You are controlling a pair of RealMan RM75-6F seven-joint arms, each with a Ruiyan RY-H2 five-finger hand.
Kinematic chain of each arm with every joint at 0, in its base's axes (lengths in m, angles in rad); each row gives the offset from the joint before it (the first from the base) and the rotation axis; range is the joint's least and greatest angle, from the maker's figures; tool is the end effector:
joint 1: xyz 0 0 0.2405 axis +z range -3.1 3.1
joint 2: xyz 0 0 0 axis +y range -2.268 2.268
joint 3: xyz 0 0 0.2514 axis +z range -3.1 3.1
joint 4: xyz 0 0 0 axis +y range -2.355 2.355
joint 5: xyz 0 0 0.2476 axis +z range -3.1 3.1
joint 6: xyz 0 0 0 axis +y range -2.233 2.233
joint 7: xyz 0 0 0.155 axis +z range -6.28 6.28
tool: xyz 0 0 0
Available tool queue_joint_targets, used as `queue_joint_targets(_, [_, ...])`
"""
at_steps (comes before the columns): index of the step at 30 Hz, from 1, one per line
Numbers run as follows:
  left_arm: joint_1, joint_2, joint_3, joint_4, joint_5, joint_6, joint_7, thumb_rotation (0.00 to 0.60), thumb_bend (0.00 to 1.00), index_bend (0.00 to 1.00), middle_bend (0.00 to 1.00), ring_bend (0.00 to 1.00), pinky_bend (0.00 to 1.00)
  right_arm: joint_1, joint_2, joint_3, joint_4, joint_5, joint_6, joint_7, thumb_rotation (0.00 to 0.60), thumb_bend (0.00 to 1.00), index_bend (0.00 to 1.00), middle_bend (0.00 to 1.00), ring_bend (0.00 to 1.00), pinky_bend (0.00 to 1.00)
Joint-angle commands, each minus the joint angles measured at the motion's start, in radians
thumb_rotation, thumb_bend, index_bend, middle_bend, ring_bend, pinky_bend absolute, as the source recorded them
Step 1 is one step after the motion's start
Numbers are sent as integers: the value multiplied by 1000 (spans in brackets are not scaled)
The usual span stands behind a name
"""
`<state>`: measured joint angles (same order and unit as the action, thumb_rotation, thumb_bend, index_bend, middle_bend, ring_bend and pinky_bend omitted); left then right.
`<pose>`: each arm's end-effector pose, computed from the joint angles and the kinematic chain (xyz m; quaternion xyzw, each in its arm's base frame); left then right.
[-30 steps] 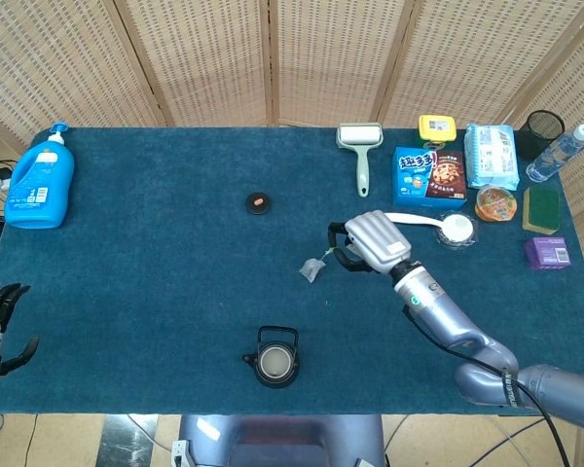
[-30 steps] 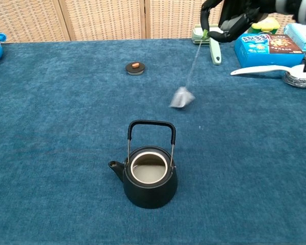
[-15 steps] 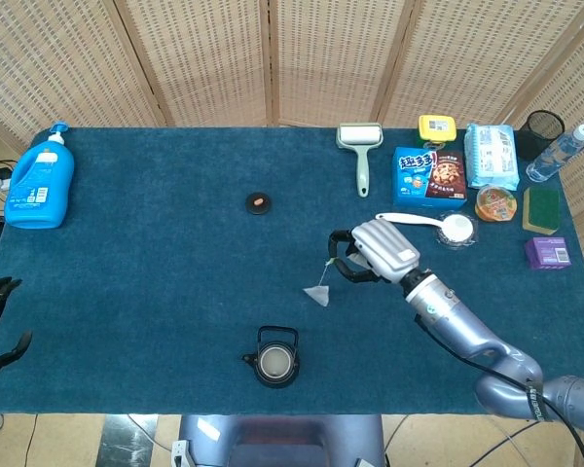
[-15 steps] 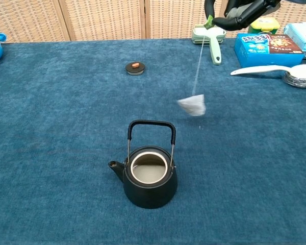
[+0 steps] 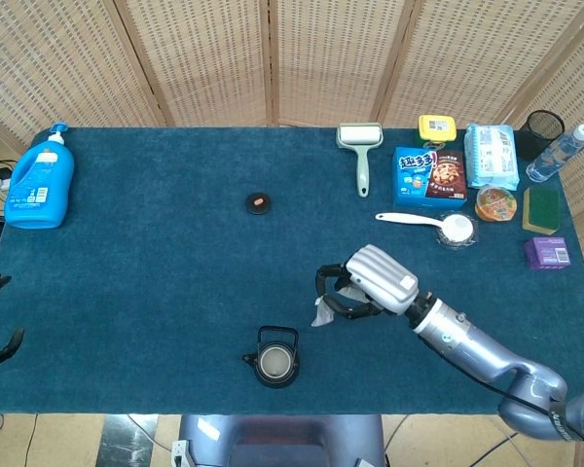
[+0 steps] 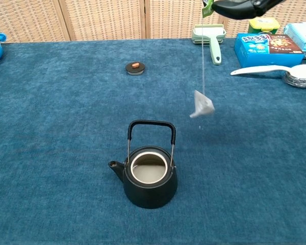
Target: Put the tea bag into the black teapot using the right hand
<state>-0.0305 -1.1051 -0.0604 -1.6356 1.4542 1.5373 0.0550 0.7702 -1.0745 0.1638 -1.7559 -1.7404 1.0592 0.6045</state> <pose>-0.3302 0.1790 0.1364 -0.5659 -0.3816 -0.3696 0.6305 -0.0782 -0.3302 0.0681 0.7341 -0.3903 0.5387 0.1359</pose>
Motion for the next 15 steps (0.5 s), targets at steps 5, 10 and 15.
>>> queue_joint_targets(5, [7,6,4,-6,6,10,0,600,365,128,127,54,107,-9,50,-49,-51,-75,69,52,600,550,575,1000,1000,1000])
queue_joint_targets(10, [11,5,7,-5,12,14,-5,600,365,128,127,54,107,-8,74,-70,-86,-97,78,54,600,550,575,1000,1000,1000])
queue_joint_targets(15, [16,5,10,0,15,20,-12,600,365,128,127,54,108,-6,74,-88,-102,-108,75,42,600,551,575,1000,1000,1000])
